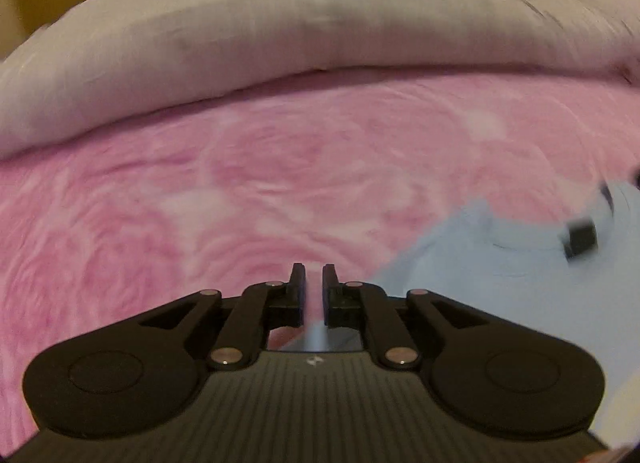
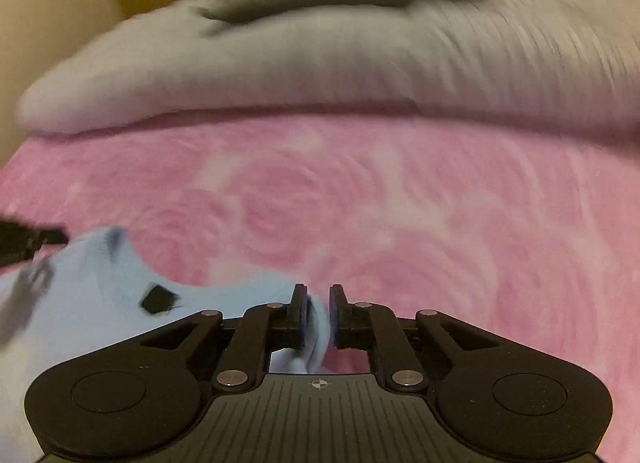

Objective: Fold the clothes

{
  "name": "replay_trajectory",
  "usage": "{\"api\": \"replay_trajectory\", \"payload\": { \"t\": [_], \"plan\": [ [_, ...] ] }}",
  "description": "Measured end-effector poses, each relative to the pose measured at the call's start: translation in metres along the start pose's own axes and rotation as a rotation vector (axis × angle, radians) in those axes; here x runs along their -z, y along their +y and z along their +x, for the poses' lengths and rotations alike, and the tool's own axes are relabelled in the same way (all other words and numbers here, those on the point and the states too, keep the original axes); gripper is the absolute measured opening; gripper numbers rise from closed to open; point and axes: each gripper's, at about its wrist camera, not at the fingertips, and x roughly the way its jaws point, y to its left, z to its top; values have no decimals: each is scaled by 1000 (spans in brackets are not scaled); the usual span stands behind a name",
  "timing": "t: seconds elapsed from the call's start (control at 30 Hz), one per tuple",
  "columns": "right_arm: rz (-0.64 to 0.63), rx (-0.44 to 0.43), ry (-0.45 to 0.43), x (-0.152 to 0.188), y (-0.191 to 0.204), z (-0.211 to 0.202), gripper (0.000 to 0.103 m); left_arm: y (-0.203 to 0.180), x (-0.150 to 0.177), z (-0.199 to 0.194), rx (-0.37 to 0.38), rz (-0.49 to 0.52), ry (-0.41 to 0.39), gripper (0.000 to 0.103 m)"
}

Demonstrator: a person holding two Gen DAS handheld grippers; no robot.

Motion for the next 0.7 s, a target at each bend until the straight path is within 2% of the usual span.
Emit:
{"api": "replay_trajectory", "payload": {
  "t": [0.03, 0.07, 0.1, 0.13, 0.2, 0.33, 0.53, 0.63, 0.7],
  "plan": [
    [64, -3, -41, 2, -9, -11, 23, 6, 1, -9, 8, -55, -21, 8],
    [130, -1, -74, 5, -20, -25, 48, 12, 3, -18, 15, -110, -43, 15],
    [202, 11, -96, 11, -34, -40, 59, 18, 5, -27, 24, -165, -63, 17],
    [275, 24, -118, 17, -49, -56, 64, 17, 9, -35, 51, -191, -51, 17],
    [429, 55, -117, 37, -80, -87, 64, 16, 17, -50, 105, -243, -28, 17],
    [736, 151, -73, 104, -142, -160, 64, 5, 35, -80, 217, -336, 29, 17],
    [871, 455, -53, 194, -196, -269, 64, -66, 54, -108, 354, -315, 91, 17],
    [1024, 516, -119, 233, -228, -307, 64, -95, 60, -113, 393, -336, 117, 17],
    [1161, 505, -197, 258, -248, -323, 64, -110, 61, -116, 407, -343, 129, 17]
  ]
}}
